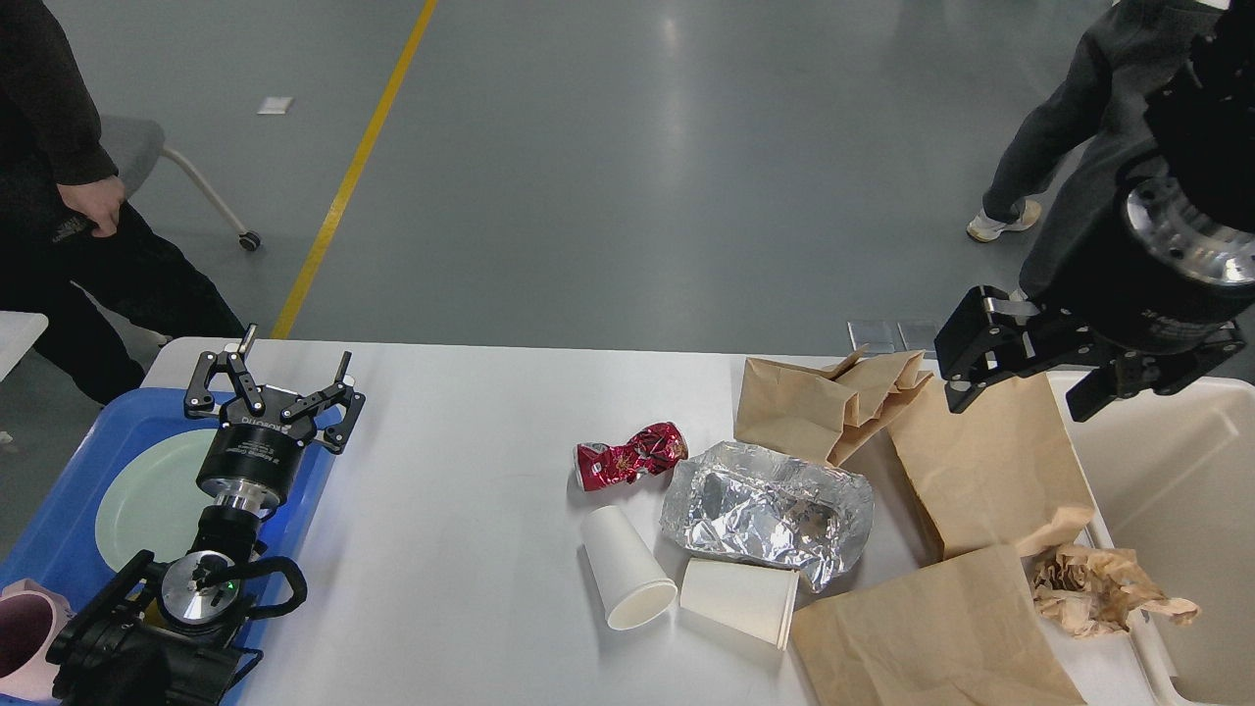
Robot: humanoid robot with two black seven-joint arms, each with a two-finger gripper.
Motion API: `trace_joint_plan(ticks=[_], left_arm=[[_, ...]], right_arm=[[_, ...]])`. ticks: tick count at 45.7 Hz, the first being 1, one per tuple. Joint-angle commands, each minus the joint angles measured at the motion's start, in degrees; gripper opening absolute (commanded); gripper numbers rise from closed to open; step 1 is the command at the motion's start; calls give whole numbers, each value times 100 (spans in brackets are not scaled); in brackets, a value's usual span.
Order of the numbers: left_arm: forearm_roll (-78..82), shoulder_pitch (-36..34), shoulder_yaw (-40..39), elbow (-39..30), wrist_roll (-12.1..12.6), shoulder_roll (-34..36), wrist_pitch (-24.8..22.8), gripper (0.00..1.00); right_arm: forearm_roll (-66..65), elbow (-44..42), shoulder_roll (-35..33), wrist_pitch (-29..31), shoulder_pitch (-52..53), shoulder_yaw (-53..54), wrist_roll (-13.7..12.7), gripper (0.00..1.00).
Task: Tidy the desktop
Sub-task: 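Lower the right gripper onto the brown paper bag farthest from the robot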
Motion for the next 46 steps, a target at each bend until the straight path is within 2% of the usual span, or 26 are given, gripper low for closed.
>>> trace_joint_plan(ticks=[1,6,11,17,23,32,40,46], left_arm=[[0,-5,-9,0,7,0,1,96],[0,-5,0,0,16,0,1,96],[0,-5,0,0,16,0,1,96],[-9,-5,-8,0,16,0,0,96],[0,-5,0,0,16,0,0,96],[0,-5,-8,-9,16,0,-8,96],[0,-5,-9,-9,25,0,0,96],[0,-5,-8,-9,16,0,-8,96]], right_arm=[[191,-35,-121,-197,-42,-25,-102,95],[665,-245,-156,-583,-402,19,-102,96],[1053,-518,-147,-1382,-938,151,-102,96],[1123,-1369,-77,-2341,-2562,686,-93,100],[1123,-2572,186,-2448,-4012,1328,-102,100],[1150,-4033,511,-2790,-5552,1970,-102,100],[1272,-4824,679,-2931,-6370,2462,-111,100],[1913,-5422,679,-3019,-6827,2796,-120,100]])
